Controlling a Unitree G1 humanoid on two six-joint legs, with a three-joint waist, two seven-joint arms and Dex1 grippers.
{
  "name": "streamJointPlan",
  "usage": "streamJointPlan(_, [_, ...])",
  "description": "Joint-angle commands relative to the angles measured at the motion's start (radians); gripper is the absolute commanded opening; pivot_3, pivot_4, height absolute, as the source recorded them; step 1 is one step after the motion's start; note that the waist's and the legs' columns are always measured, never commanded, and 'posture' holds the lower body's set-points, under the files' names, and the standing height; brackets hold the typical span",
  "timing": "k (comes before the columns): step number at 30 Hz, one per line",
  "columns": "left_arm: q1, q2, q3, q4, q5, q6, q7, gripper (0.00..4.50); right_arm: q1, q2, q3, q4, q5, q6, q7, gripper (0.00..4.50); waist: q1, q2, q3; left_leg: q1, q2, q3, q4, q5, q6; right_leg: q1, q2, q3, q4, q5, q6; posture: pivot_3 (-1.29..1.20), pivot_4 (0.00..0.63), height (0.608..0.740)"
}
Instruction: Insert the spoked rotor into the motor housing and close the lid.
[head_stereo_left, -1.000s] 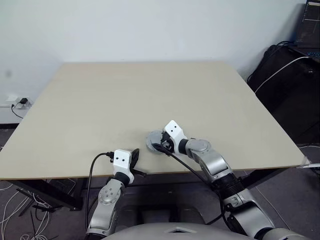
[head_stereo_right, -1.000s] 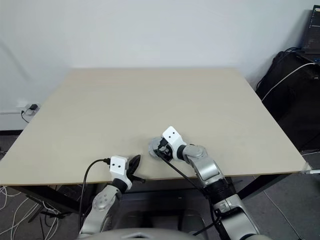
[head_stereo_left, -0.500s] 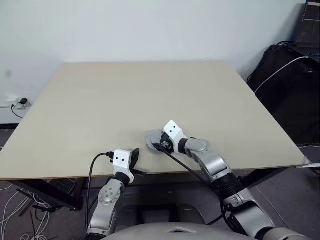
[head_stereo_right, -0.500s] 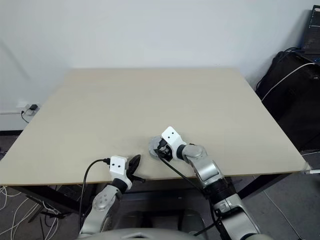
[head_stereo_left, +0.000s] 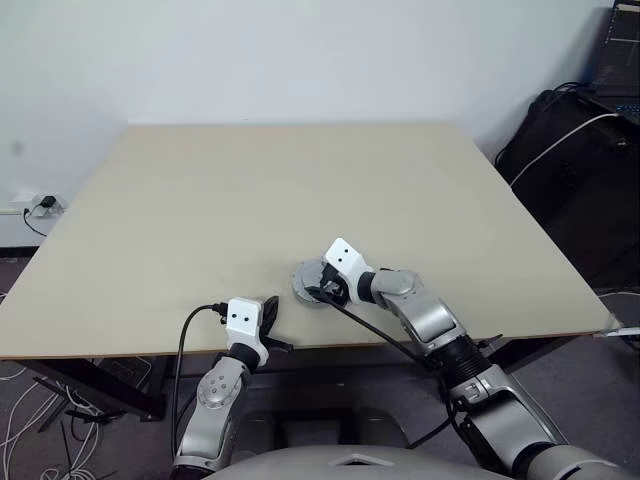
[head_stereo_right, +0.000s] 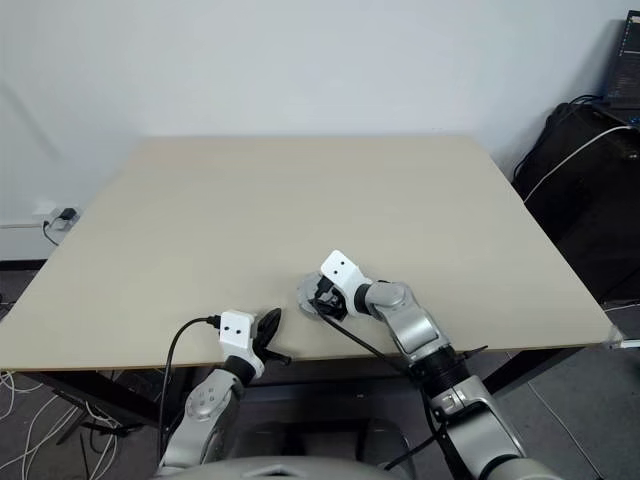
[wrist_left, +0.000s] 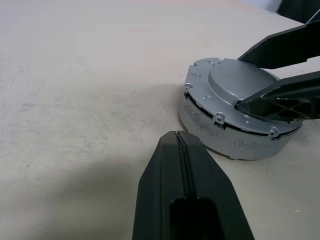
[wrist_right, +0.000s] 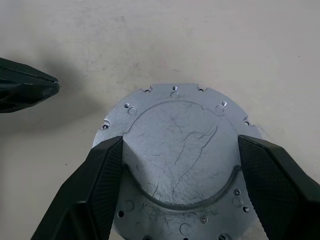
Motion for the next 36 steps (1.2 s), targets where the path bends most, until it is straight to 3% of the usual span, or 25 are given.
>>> streamJointPlan(1, [-0.014,-0.002,-0.004,-0.026,-0.003,-0.015,-0.006,0.00,-0.005,-0.024,0.007,0.028,-0.019,0.012,0.021,3.24,0.000,0.000,0.000,0.000,0.000,0.000,0.000,0.000,0.000,0.000,0.000,0.000,0.000,0.000,0.000,0.00,0.000,0.740])
streamJointPlan(10, [-0.012,0.004,-0.008,-0.032,-0.004,-0.009,-0.015,0.00,-0.001,-0.038,0.005,0.025,0.007,0.052,0.089,3.24,0.000,0.000,-0.001,0.001,0.000,0.000,0.000,0.000,0.000,0.001,0.000,0.000,0.000,0.000,0.000,0.00,0.000,0.740])
streamJointPlan(24, [-0.010,0.004,-0.007,-0.039,0.002,-0.003,-0.009,0.00,-0.007,0.028,-0.067,0.084,-0.006,-0.056,-0.069,3.24,-0.002,0.001,-0.001,0.002,0.001,0.000,0.000,0.000,0.000,0.001,0.000,0.000,0.001,0.000,0.000,0.00,0.000,0.740])
streamJointPlan(34, [-0.010,0.001,-0.005,-0.042,0.013,0.008,0.012,0.00,-0.013,-0.005,-0.010,0.073,-0.020,0.000,-0.001,3.24,-0.001,0.002,-0.002,0.002,0.001,0.000,0.000,0.001,0.000,0.001,-0.001,0.000,0.001,0.001,0.001,0.00,0.000,0.740])
streamJointPlan(36, [-0.026,-0.018,0.010,-0.042,0.029,0.083,0.071,0.00,-0.011,-0.008,-0.006,0.070,-0.021,0.005,0.004,3.24,-0.001,0.002,-0.002,0.002,0.001,0.000,0.000,0.001,0.000,0.001,-0.001,0.000,0.000,0.001,0.001,0.00,0.000,0.740])
